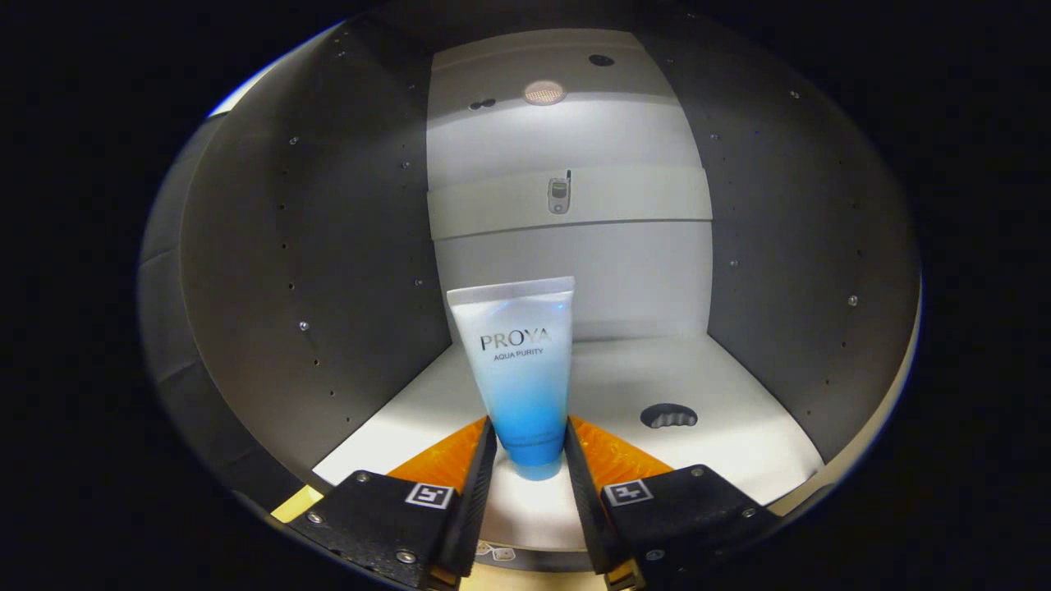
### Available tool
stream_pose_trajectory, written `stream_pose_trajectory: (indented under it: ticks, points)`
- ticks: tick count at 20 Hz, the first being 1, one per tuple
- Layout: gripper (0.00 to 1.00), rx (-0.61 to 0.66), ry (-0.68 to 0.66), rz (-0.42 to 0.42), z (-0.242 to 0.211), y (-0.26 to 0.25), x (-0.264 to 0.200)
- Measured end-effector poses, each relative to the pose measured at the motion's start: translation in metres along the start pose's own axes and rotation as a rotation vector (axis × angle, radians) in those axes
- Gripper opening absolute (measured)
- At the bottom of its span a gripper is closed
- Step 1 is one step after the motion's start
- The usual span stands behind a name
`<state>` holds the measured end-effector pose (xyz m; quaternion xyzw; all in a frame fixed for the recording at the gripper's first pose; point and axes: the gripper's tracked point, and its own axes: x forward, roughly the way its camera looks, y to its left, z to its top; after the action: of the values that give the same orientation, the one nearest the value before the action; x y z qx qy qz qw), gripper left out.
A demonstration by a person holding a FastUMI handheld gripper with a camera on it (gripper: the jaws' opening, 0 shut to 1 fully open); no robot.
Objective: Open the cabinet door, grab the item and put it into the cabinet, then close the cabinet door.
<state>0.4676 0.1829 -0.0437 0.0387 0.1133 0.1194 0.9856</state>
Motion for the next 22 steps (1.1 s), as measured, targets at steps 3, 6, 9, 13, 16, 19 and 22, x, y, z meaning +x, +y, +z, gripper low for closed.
stream_pose_trajectory:
  ticks: [3, 6, 9, 13, 16, 19, 22]
  points:
    - [0.66, 0.019, -0.007, -0.003, 0.004, 0.003, -0.006]
    - [0.82, 0.0, -0.026, -0.013, 0.01, 0.006, -0.022]
    - [0.9, -0.004, -0.053, -0.023, 0.016, 0.012, -0.045]
    - [0.93, -0.022, -0.092, -0.047, 0.027, 0.025, -0.089]
    - [0.93, -0.027, -0.135, -0.074, 0.037, 0.034, -0.126]
    - [0.93, -0.019, -0.168, -0.105, 0.043, 0.042, -0.168]
    - [0.93, -0.007, -0.19, -0.124, 0.042, 0.055, -0.211]
